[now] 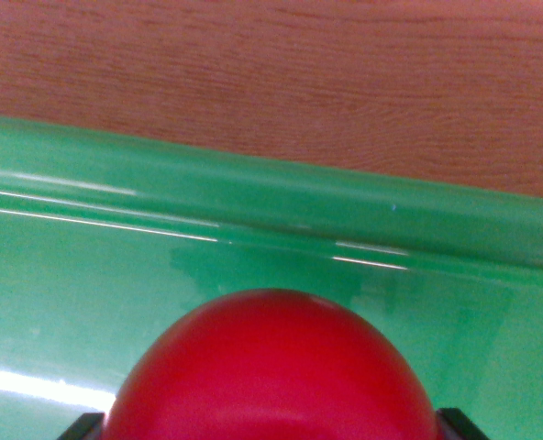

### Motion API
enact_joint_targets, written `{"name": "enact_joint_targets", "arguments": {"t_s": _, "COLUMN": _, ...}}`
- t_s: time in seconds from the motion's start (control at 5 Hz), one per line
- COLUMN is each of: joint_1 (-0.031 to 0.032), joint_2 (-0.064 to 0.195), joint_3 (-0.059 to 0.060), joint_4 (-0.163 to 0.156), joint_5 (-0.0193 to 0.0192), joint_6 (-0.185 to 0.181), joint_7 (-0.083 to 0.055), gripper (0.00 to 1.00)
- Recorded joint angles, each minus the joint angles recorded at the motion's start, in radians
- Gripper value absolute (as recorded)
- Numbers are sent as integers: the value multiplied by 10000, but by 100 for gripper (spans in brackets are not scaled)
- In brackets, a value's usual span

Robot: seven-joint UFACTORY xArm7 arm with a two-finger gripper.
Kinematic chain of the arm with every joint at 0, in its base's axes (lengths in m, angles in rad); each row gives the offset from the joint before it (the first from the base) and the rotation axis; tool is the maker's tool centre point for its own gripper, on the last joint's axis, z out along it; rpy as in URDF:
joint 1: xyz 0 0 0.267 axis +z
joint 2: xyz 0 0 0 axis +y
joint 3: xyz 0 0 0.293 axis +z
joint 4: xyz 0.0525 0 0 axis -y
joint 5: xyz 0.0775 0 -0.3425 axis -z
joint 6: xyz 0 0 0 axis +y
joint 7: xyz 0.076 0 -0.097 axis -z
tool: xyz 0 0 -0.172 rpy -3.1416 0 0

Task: Pick fruit

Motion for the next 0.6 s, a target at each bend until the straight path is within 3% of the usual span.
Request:
{"name": "enact_joint_targets", "arguments": {"t_s": 0.2, "joint_1": 0, "joint_2": 0, "joint_3": 0, "joint_4": 0, "joint_5": 0, "joint_6": 0, "joint_7": 0, "gripper": 100}}
{"name": "enact_joint_targets", "arguments": {"t_s": 0.4, "joint_1": 2, "joint_2": -167, "joint_3": 0, "joint_4": 266, "joint_5": -3, "joint_6": 434, "joint_7": -4, "gripper": 100}}
{"name": "enact_joint_targets", "arguments": {"t_s": 0.6, "joint_1": 2, "joint_2": -167, "joint_3": 0, "joint_4": 266, "joint_5": -3, "joint_6": 434, "joint_7": -4, "gripper": 100}}
